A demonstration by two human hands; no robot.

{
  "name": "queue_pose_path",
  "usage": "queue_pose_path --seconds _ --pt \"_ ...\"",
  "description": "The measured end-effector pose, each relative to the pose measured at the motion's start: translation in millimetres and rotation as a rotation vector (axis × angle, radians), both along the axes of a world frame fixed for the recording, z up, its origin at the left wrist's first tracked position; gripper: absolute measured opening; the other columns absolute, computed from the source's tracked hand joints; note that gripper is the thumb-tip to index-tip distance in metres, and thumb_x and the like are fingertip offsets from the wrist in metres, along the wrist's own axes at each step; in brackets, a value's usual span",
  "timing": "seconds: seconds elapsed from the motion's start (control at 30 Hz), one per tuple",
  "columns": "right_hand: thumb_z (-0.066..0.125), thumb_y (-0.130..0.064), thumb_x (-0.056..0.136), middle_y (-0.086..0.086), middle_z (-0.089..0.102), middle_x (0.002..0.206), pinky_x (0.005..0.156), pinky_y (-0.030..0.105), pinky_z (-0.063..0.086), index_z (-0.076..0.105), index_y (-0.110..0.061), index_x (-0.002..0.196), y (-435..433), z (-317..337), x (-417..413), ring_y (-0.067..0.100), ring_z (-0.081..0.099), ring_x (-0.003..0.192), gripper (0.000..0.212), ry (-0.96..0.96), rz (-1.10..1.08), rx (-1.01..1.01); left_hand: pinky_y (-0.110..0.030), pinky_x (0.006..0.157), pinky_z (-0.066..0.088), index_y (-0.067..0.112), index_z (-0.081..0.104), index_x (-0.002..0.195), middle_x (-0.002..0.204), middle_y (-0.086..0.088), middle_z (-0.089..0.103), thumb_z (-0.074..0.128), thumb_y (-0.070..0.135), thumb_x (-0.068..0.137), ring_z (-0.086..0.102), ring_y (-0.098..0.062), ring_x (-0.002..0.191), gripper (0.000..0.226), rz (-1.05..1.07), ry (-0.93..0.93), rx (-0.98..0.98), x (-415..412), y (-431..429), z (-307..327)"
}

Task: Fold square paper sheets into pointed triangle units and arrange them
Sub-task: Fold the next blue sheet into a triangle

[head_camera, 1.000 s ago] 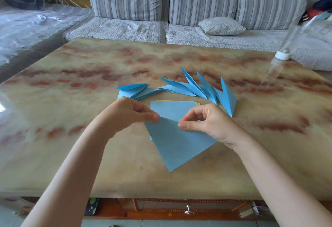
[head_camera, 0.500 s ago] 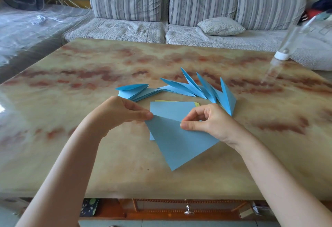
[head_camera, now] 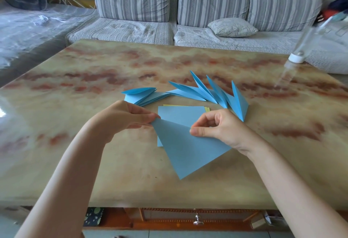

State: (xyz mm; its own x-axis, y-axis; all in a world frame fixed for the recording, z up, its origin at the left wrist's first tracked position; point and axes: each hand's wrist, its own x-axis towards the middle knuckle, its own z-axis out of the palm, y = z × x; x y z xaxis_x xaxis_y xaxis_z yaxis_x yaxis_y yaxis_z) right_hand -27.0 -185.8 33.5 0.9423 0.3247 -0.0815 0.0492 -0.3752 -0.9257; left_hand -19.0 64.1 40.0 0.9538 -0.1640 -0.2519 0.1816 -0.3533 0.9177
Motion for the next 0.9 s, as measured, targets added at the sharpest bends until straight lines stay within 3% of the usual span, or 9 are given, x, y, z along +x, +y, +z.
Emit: queue_pose_path --seconds 0.13,0.23,0.4,0.5,0.6,0.73,0.83,0.9 --pt "0.079 -0.013 0.075 -0.006 0.070 0.069 0.070 0.009 0.047 0.071 -0.013 0.074 -4 -4 1 0.001 0.063 0.068 0.008 0.010 -0.048 -0.005 -0.022 0.087 0.045 0.026 0.076 0.092 0.089 0.007 0.076 0.065 0.017 0.088 0.064 -0.006 0.097 0.015 0.053 -0.058 0.041 3 6 -3" --pt "0.079 -0.015 0.075 -0.006 0.070 0.071 0.069 0.007 0.044 0.071 -0.015 0.075 -9 -6 2 0.001 0.063 0.069 0.008 0.010 -0.157 0.078 -0.028 0.095 0.046 0.023 0.074 0.096 0.090 0.007 0.076 0.061 0.020 0.091 0.067 -0.002 0.095 0.014 0.074 -0.072 0.016 2 8 -3" --pt "0.078 -0.016 0.076 0.000 0.072 0.077 0.080 0.026 0.048 0.071 -0.017 0.074 -1 -11 4 0.012 0.065 0.076 0.007 0.084 -0.306 0.282 -0.032 0.089 0.053 0.020 0.064 0.110 0.104 0.000 0.074 0.044 0.038 0.097 0.070 -0.011 0.094 0.030 0.112 -0.063 -0.228 -2 -15 -3" --pt "0.075 -0.016 0.078 0.000 0.072 0.075 0.072 0.026 0.048 0.069 -0.016 0.076 8 -13 2 0.012 0.064 0.069 0.006 0.134 -0.340 0.346 -0.028 0.082 0.057 0.020 0.064 0.116 0.103 0.000 0.074 0.051 0.036 0.093 0.071 -0.014 0.093 0.030 0.049 -0.067 -0.242 -6 -33 -6" --pt "0.073 -0.018 0.080 -0.003 0.071 0.076 0.065 0.023 0.045 0.069 -0.016 0.080 12 -14 0 0.010 0.062 0.067 0.005 0.149 -0.310 0.336 -0.021 0.067 0.057 0.017 0.067 0.106 0.089 0.002 0.075 0.057 0.014 0.094 0.071 -0.010 0.077 0.016 0.083 -0.123 -0.244 -8 -42 -12" --pt "0.064 -0.022 0.089 -0.003 0.072 0.084 0.061 0.019 0.048 0.071 -0.016 0.092 7 -14 1 0.011 0.063 0.070 0.010 0.072 -0.192 0.269 -0.018 0.060 0.055 0.020 0.068 0.094 0.077 0.009 0.074 0.056 0.007 0.094 0.068 -0.005 0.065 0.017 0.135 -0.167 -0.244 -6 -42 -15" --pt "0.057 -0.002 0.093 -0.002 0.072 0.102 0.069 0.024 0.053 0.069 -0.018 0.103 -4 -11 4 0.015 0.067 0.080 0.022 -0.110 -0.082 0.247 -0.017 0.059 0.054 0.021 0.068 0.094 0.075 0.011 0.073 0.056 0.007 0.094 0.067 -0.003 0.063 0.018 0.138 -0.177 -0.226 -4 -40 -17" --pt "0.059 0.007 0.088 -0.009 0.067 0.115 0.079 0.028 0.053 0.073 -0.024 0.098 -10 -11 5 0.014 0.065 0.095 0.035 -0.197 0.033 0.194 -0.016 0.061 0.054 0.023 0.067 0.094 0.076 0.012 0.072 0.056 0.008 0.094 0.066 -0.001 0.065 0.018 0.135 -0.169 -0.223 -2 -37 -18"
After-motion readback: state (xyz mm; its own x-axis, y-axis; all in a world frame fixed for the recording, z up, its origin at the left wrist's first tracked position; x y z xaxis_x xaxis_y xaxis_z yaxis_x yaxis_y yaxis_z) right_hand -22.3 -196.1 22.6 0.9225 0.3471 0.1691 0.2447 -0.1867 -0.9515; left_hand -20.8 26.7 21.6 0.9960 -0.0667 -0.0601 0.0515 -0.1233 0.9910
